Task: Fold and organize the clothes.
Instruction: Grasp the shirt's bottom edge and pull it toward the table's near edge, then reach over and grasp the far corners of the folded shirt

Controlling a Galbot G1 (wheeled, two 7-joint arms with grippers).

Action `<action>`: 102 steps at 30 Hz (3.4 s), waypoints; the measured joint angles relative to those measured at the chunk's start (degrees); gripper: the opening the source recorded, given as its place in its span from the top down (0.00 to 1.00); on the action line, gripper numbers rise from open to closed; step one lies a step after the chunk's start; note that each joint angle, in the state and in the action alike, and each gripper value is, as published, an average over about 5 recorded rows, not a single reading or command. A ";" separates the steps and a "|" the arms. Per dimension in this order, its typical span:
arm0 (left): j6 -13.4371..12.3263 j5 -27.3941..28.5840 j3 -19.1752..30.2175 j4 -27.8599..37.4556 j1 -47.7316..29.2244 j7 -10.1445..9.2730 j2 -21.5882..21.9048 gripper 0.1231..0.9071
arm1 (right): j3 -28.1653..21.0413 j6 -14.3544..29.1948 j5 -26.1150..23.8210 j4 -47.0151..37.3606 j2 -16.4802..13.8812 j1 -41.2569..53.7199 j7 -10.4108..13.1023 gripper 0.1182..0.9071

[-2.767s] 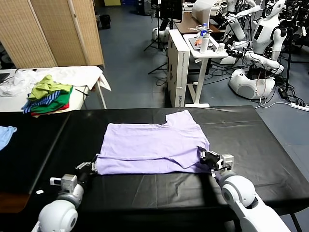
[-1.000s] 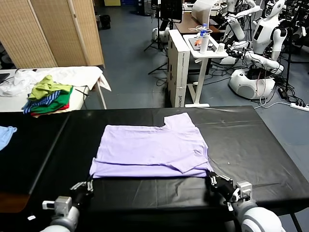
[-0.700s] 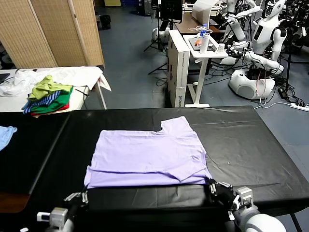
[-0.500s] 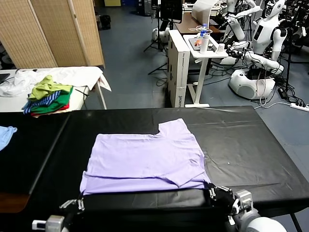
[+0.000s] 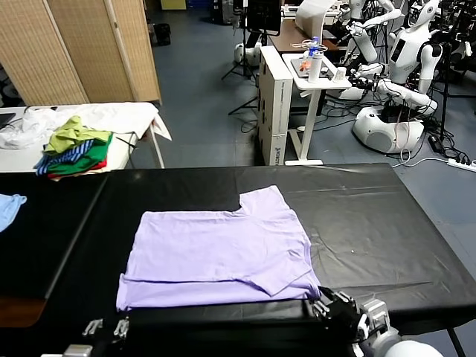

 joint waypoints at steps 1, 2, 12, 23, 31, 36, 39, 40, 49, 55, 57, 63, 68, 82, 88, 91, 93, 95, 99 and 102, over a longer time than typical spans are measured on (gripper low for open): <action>0.28 -0.10 -0.24 -0.45 0.00 0.20 -0.06 0.06 | 0.23 -0.07 0.70 0.15 -0.10 0.45 0.21 0.00; 0.63 -0.19 -0.49 -0.90 -0.11 0.43 -0.06 0.02 | 0.33 -0.03 1.38 0.15 -0.22 1.01 0.37 0.00; 1.85 -6.99 -3.40 -1.25 -4.97 0.59 2.99 0.00 | -3.63 2.46 4.58 -6.93 0.65 14.73 2.20 0.00; 5.88 -27.58 -0.66 5.76 -23.43 -4.02 9.94 0.00 | -16.74 0.30 5.21 -23.71 3.55 39.27 5.75 0.00; 7.75 -33.48 3.34 13.29 -35.61 -4.30 15.00 0.00 | -25.73 -0.83 4.31 -35.60 7.15 52.33 6.47 0.00; 7.82 -34.16 6.62 19.63 -42.92 -3.93 17.73 0.00 | -29.11 -1.48 3.74 -41.28 9.90 57.43 6.50 0.00; 7.85 -33.91 8.98 23.72 -46.87 -3.60 18.38 0.00 | -30.54 -1.90 3.26 -44.04 11.60 59.56 6.46 0.00; 7.89 -33.78 9.83 25.08 -48.13 -3.41 18.46 0.00 | -30.95 -2.06 3.07 -44.86 12.15 60.17 6.43 0.00; 8.43 -32.96 15.88 34.22 -56.14 -2.37 18.47 0.00 | -32.91 -2.78 1.69 -50.17 15.62 63.17 6.31 0.00; 8.44 -32.64 17.00 37.35 -58.06 -2.18 17.93 0.00 | -33.25 -2.71 0.79 -52.45 17.10 63.67 6.12 0.00; 8.38 -32.39 17.15 38.27 -58.51 -2.16 17.65 0.00 | -33.27 -2.67 0.60 -53.08 17.45 63.85 6.07 0.00; 8.32 -32.27 17.31 40.96 -59.69 -1.88 17.06 0.00 | -33.53 -2.62 0.45 -54.49 18.20 64.39 5.92 0.00; 8.42 -32.24 17.50 42.00 -59.79 -1.22 16.93 0.04 | -33.78 -2.56 0.24 -55.63 18.66 64.74 5.41 0.05; 8.34 -32.13 17.59 41.91 -59.16 -0.19 16.84 0.65 | -33.42 -2.17 -0.43 -56.79 19.59 64.51 4.41 0.66; 8.47 -32.28 17.87 41.42 -59.29 0.59 16.87 0.88 | -33.25 -1.06 -0.90 -56.78 19.71 64.24 4.10 0.89; 8.39 -32.28 18.02 41.10 -59.44 0.76 16.87 0.92 | -32.94 0.17 -0.93 -56.50 19.68 64.00 4.00 0.94; 8.30 -32.29 18.01 40.70 -59.41 0.75 16.90 0.94 | -32.57 1.14 -0.85 -56.10 19.57 63.80 3.76 0.95; 8.24 -32.35 17.89 40.18 -59.23 0.71 17.03 0.96 | -32.16 2.14 -0.78 -55.59 19.37 63.58 3.39 0.96; 8.20 -32.83 17.21 38.69 -58.43 0.44 17.59 0.97 | -31.33 4.10 -0.31 -54.11 18.66 62.94 2.49 0.96; 8.22 -33.44 16.38 37.15 -57.49 0.22 18.10 0.97 | -30.65 5.03 0.68 -52.38 17.84 62.20 1.90 0.96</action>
